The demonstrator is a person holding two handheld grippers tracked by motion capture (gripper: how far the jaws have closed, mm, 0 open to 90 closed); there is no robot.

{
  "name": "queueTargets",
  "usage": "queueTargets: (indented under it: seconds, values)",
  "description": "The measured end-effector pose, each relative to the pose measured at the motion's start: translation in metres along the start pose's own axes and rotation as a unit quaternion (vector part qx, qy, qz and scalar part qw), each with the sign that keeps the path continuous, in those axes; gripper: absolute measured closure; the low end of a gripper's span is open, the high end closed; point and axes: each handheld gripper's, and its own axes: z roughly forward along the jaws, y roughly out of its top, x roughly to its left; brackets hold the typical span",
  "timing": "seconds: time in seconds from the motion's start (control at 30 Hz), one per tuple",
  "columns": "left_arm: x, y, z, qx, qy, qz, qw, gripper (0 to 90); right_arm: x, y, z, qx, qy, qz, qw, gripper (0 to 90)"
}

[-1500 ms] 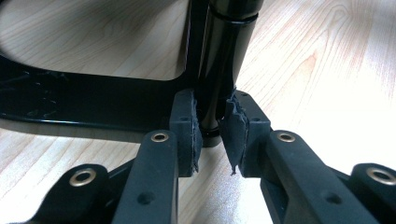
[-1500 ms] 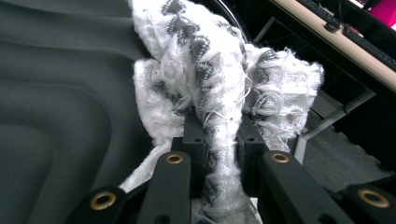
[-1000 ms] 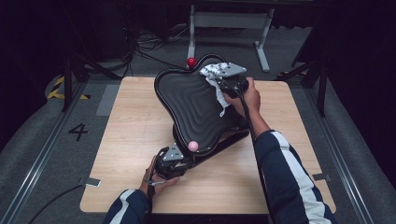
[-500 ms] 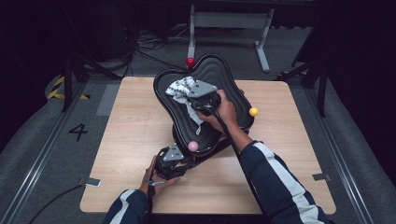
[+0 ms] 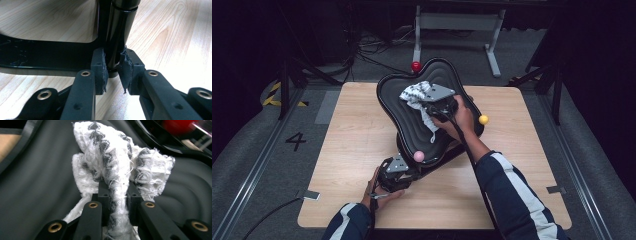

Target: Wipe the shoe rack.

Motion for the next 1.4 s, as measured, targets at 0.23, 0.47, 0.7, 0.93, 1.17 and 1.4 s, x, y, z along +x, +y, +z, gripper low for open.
queueTargets:
  seconds: [0.23,0.47,0.7,0.93,1.17,1.4]
  values:
    - [0.000,0.000,0.000,-0.001,0.000,-0.002,1.0000,73.5,-0.031,-0.023,-0.006,0.026,-0.035,0.015,0.9990,78.7]
    - [0.000,0.000,0.000,0.000,-0.001,-0.005,1.0000,73.5,-0.053,-0.042,-0.010,0.042,-0.063,0.039,0.9963,78.6]
    - [-0.002,0.001,0.003,0.019,0.001,0.003,0.9998,73.7,-0.067,-0.057,-0.014,0.042,-0.062,0.071,0.9946,78.7]
    - [-0.002,0.001,0.003,0.018,0.003,0.004,0.9998,74.8,-0.054,-0.052,-0.014,0.038,-0.046,0.054,0.9967,78.7]
    - [-0.002,0.001,0.002,0.021,0.007,0.010,0.9997,72.6,-0.028,-0.044,-0.017,0.018,-0.022,0.029,0.9992,78.7]
    - [-0.004,0.001,0.002,0.011,0.016,0.016,0.9997,64.8,-0.005,-0.037,-0.020,0.004,0.006,0.008,0.9999,78.7]
